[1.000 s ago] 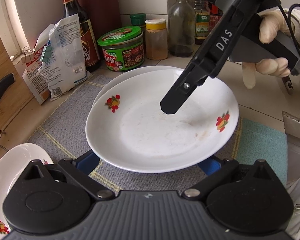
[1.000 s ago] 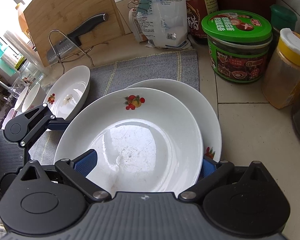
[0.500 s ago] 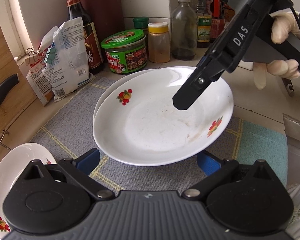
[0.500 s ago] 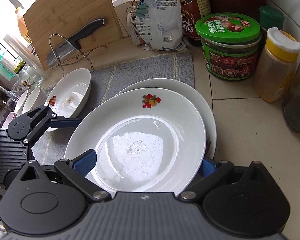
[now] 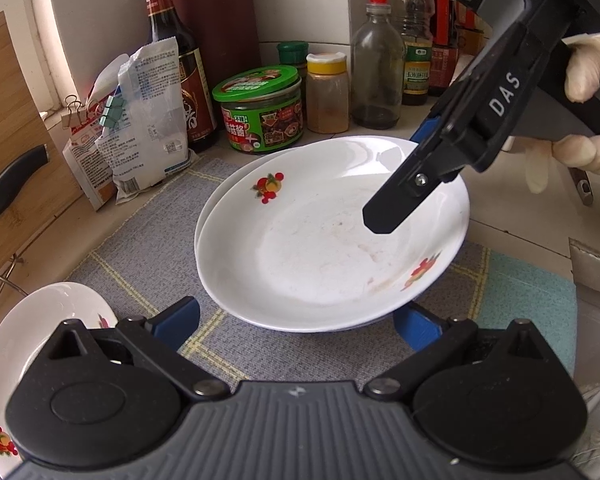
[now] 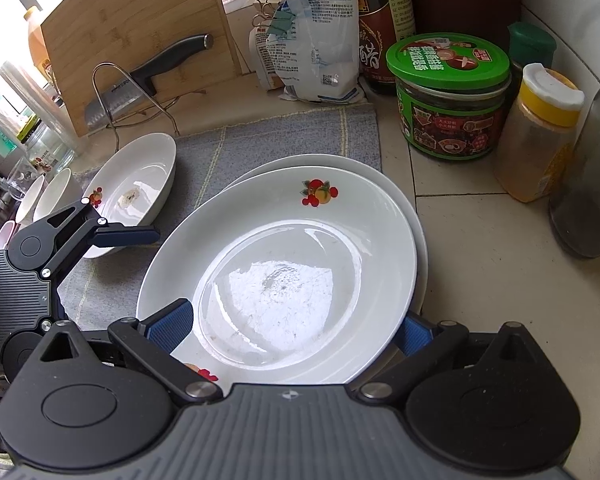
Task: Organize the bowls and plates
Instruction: 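Lower the round plate onto the oval plate with both grippers, then open both grippers and withdraw them from the stacked plates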
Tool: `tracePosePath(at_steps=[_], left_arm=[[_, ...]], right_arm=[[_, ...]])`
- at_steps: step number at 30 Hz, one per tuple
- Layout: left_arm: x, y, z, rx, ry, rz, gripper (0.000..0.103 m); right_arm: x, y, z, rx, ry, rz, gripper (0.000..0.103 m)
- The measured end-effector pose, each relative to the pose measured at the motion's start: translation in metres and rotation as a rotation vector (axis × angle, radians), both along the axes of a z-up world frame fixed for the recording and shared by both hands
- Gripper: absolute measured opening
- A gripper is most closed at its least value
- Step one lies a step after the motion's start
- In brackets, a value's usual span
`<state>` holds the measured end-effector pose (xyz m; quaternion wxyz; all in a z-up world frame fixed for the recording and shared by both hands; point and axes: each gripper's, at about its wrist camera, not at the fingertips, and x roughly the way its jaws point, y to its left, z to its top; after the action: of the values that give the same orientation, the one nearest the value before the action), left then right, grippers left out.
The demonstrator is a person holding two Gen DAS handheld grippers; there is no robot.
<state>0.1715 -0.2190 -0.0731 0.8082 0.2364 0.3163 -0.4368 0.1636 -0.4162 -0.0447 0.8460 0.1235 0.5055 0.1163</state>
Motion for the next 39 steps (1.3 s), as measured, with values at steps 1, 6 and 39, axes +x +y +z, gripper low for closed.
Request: tracePosePath(at_steps=[1, 6, 39], left_arm=[[0.000, 0.000, 0.000, 0.000, 0.001, 0.005, 0.103], [-0.002, 0.003, 0.002, -0.003, -0.002, 0.013, 0.103], [-0.039, 0.038, 0.023, -0.099, -0.028, 0.086, 0.103]], right_arm=[[-0.001, 0.000, 0.000, -0.004, 0.001, -0.002, 0.103], [-0.004, 0.004, 0.001, -0.027, 0.007, -0.004, 0.103], [-0.024, 0.018, 0.005, -0.131, 0.029, -0.023, 0.103]])
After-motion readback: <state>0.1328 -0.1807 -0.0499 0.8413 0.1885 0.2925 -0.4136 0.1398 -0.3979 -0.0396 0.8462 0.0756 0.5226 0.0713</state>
